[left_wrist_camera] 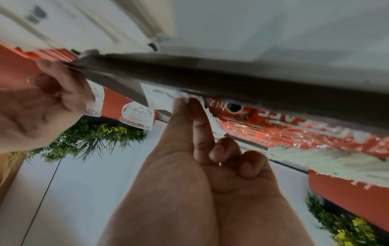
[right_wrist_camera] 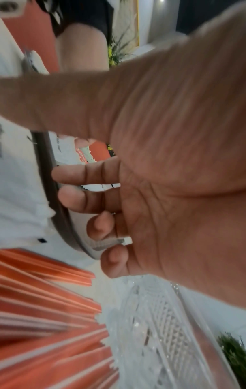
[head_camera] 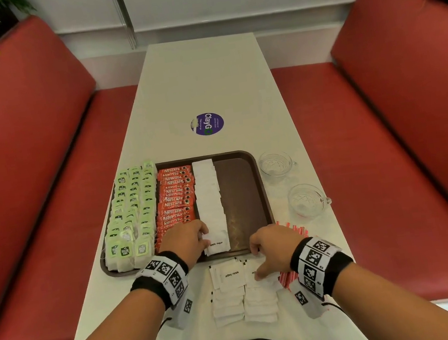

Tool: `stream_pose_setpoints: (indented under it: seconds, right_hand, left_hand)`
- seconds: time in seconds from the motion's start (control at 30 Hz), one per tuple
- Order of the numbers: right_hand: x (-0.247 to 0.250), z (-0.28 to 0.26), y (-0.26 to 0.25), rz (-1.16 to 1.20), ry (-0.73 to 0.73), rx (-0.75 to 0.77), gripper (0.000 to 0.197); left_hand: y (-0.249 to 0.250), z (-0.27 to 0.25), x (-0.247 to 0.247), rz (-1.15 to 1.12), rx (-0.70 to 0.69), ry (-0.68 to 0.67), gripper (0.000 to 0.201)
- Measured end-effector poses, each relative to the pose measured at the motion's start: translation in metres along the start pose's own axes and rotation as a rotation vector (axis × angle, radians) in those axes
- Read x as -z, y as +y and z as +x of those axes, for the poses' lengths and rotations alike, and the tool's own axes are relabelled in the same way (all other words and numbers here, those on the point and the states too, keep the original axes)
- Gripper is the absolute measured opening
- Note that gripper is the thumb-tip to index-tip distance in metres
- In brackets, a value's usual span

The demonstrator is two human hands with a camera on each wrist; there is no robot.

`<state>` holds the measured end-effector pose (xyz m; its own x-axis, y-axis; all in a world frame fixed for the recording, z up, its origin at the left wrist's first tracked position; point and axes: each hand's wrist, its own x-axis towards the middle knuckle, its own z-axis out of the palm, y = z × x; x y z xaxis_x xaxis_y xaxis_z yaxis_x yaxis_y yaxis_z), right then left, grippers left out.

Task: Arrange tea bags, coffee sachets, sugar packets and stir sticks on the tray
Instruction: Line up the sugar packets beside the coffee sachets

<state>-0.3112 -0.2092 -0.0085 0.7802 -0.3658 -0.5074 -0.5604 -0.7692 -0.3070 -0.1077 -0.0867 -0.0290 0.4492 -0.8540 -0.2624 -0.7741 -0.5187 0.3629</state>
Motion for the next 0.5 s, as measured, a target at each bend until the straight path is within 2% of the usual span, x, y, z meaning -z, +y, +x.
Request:
stream_pose_setpoints:
  seconds: [0.17, 0.33, 0.5]
  right_hand:
    - [-0.006, -0.001, -0.004, -0.07, -0.006, 0.002, 0.045]
    - [-0.01, -0.001, -0.005, -0.049, 0.001, -0.01, 0.041]
    - [-0.011, -0.002, -0.004, -0.013, 0.021, -0.01, 0.034]
  left_hand:
    - [0.005, 0.001, -0.004, 0.082, -0.09, 0.066, 0.026]
    - [0.014, 0.001, -0.011, 0.169, -0.159, -0.02, 0.026]
    - [0.017, -0.003, -0.01, 0.241, -0.174, -0.009, 0.026]
